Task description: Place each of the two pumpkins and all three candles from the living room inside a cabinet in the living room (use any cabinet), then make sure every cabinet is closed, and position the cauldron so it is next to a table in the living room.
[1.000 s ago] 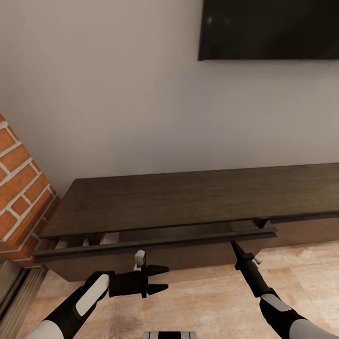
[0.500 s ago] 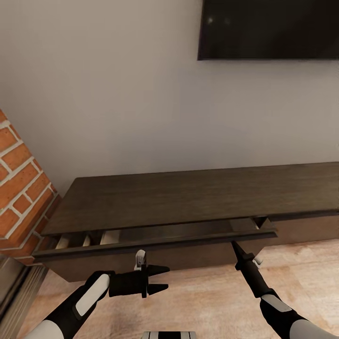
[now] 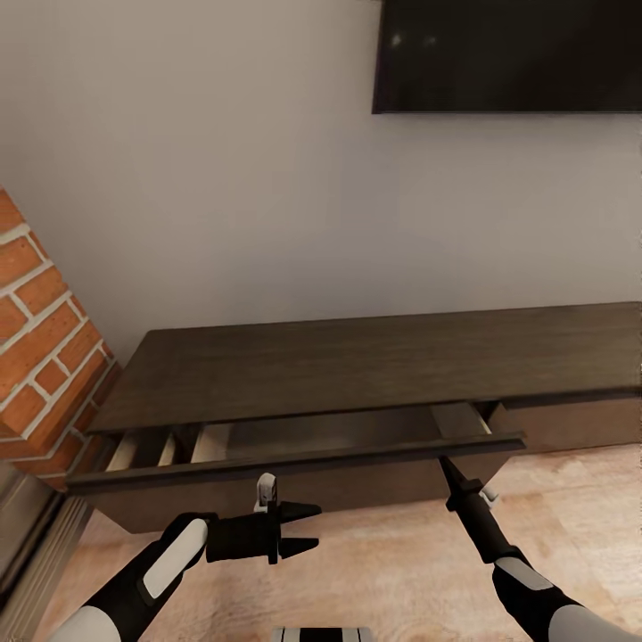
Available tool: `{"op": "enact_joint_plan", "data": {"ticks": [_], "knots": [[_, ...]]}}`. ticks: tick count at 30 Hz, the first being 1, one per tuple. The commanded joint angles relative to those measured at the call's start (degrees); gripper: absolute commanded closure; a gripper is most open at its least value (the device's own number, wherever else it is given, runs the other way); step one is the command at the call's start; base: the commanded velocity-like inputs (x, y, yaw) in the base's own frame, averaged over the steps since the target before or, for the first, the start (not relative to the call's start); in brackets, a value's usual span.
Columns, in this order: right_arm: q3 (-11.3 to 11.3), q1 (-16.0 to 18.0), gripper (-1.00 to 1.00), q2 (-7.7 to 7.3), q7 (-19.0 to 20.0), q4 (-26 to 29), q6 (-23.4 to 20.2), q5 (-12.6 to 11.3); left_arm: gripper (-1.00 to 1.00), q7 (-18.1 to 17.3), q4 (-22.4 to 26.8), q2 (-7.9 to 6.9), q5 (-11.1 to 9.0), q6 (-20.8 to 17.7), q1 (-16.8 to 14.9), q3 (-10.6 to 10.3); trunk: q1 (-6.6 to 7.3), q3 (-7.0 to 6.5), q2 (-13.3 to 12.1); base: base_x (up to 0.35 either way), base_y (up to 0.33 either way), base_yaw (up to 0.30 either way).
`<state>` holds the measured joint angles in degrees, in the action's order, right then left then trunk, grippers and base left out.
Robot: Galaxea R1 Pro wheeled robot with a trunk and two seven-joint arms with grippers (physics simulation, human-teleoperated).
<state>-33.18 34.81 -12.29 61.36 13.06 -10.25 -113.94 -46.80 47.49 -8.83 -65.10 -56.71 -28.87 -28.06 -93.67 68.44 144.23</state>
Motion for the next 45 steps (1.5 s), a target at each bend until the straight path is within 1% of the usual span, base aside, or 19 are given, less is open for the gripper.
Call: {"op": "enact_joint_plan", "data": {"ticks": [1,32,45], "knots": [[-0.13,0.08,1.00,-0.01,2.09,0.10,-0.93,-0.72,-1.00,-0.14,-0.03,-0.04,-0.18,-0.21,-0.05,-0.15,0.04,0.03,0.03,-0.143,0.000,0.000],[-0.13,0.08,1.00,-0.01,2.09,0.04,-1.00,-0.67,-1.00,-0.14,0.06,0.02,-0.12,-0.20,-0.05,-0.15,0.04,0.03,0.03,-0.140,0.000,0.000],[-0.13,0.08,1.00,-0.01,2.09,0.04,-0.98,-0.67,-1.00,-0.14,0.20,-0.04,-0.13,-0.18,-0.05,-0.15,0.04,0.03,0.03,-0.064,0.000,0.000]]}}
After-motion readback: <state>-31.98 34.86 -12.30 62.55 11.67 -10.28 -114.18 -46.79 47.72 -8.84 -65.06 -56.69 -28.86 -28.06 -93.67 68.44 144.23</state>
